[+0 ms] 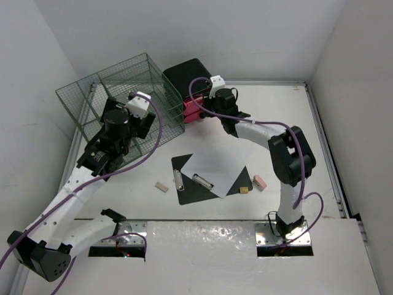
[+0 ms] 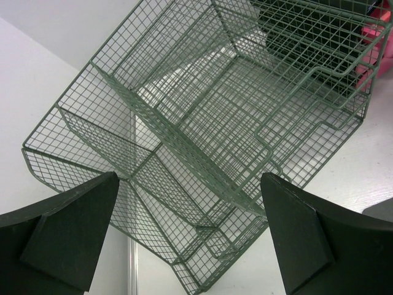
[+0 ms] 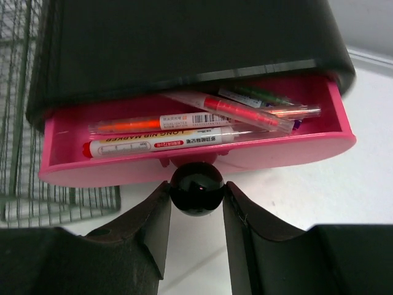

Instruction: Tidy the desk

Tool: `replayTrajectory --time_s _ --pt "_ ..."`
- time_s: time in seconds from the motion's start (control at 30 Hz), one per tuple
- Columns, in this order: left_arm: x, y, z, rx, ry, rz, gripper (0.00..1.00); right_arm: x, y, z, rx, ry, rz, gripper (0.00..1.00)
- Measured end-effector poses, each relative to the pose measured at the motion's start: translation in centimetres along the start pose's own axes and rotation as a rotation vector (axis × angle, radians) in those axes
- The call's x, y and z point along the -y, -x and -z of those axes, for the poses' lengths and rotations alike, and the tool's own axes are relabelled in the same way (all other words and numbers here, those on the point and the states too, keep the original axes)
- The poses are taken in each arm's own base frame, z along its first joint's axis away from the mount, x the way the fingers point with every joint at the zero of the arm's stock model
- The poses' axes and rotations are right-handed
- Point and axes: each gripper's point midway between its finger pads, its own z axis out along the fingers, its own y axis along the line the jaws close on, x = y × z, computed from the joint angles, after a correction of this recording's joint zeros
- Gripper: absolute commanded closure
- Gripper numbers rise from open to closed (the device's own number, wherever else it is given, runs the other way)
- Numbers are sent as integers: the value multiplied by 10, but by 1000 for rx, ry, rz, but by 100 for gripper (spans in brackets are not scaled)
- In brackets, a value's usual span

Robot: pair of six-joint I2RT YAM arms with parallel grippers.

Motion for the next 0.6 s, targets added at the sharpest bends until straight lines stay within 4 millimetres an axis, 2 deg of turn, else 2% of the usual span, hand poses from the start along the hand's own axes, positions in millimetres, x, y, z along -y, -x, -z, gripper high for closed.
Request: replayTrajectory --time_s 0.13,0.37,0.47,0.5,0.6 --pt "-1 0 0 -1 3 0 0 -3 10 -22 21 13 -10 63" --pt "-1 -2 0 -5 6 -3 1 -5 19 -37 32 14 -16 62" --pt "-1 -3 -1 -9 8 -4 0 -5 21 -38 45 16 -26 52" --pt "-1 -3 -1 -9 8 -4 0 -5 21 -37 57 17 -30 42" --pt "-1 -3 -1 -9 8 -4 0 -3 9 -35 48 9 -30 34"
